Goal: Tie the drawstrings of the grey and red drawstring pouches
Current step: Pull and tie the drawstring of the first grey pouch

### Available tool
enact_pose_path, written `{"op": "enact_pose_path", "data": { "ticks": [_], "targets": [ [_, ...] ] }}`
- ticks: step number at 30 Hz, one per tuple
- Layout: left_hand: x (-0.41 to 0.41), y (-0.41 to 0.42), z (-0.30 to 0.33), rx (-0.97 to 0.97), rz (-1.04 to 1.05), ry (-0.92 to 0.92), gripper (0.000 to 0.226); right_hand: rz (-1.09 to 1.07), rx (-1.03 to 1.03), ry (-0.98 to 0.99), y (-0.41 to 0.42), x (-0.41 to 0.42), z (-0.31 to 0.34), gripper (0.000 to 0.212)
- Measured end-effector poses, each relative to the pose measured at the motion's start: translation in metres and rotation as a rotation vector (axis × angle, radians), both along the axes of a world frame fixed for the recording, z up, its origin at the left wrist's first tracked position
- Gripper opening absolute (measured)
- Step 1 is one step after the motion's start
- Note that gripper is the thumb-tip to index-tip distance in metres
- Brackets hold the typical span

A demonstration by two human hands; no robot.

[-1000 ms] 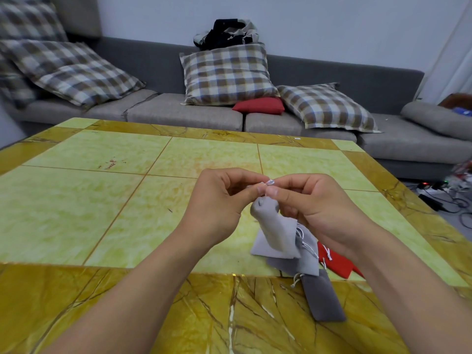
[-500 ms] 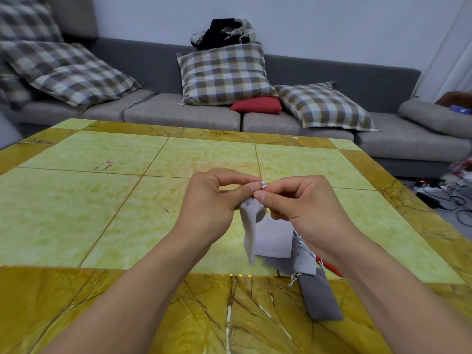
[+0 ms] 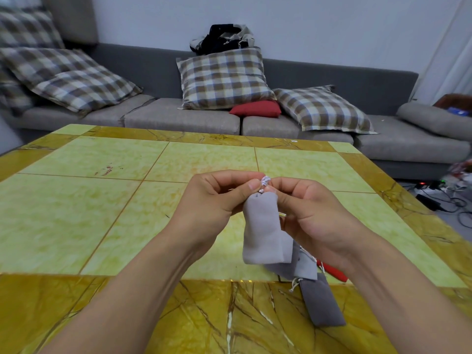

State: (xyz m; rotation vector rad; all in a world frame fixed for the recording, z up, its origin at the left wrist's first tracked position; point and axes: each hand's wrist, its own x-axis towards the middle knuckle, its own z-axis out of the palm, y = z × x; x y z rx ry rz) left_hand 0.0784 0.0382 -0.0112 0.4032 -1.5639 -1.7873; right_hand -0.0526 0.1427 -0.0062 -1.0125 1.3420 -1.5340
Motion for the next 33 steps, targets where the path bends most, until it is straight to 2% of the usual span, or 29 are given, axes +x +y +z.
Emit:
{"op": "enact_pose_path", "data": {
  "ticks": [3, 8, 16, 22, 25, 28, 33],
  "targets": [
    [0.0, -0.001, 0.001, -0.039, 0.064, 0.013, 0.017, 0.053, -0.013, -0.063, 0.0, 0.002, 0.0, 0.019],
    [0.003, -0.001, 0.004, -0.263, 0.109, 0.028, 0.011, 0.063, -0.007, -0.129, 0.001, 0.004, 0.003, 0.033],
    [0.007, -0.006, 0.005, -0.619, 0.144, -0.046, 0.022, -0.01, 0.078, -0.101, 0.003, 0.005, 0.003, 0.027],
    [0.003, -0.005, 0.0, -1.123, 0.46, -0.015, 0.011, -0.031, 0.046, -0.093, 0.0, 0.009, 0.006, 0.023],
    [0.005, -0.007, -0.005, -1.269, 0.484, -0.035, 0.013, -0.073, 0.045, -0.113, 0.0, 0.011, 0.011, 0.028],
    [0.003, -0.002, -0.012, -1.337, 0.438, -0.052, 0.012, -0.179, 0.069, -0.099, 0.0, 0.015, 0.008, 0.033],
    [0.0, 0.002, -0.013, -1.267, 0.401, -0.11, 0.012, -0.217, 0.034, -0.135, -0.002, 0.016, 0.006, 0.017]
  ]
}}
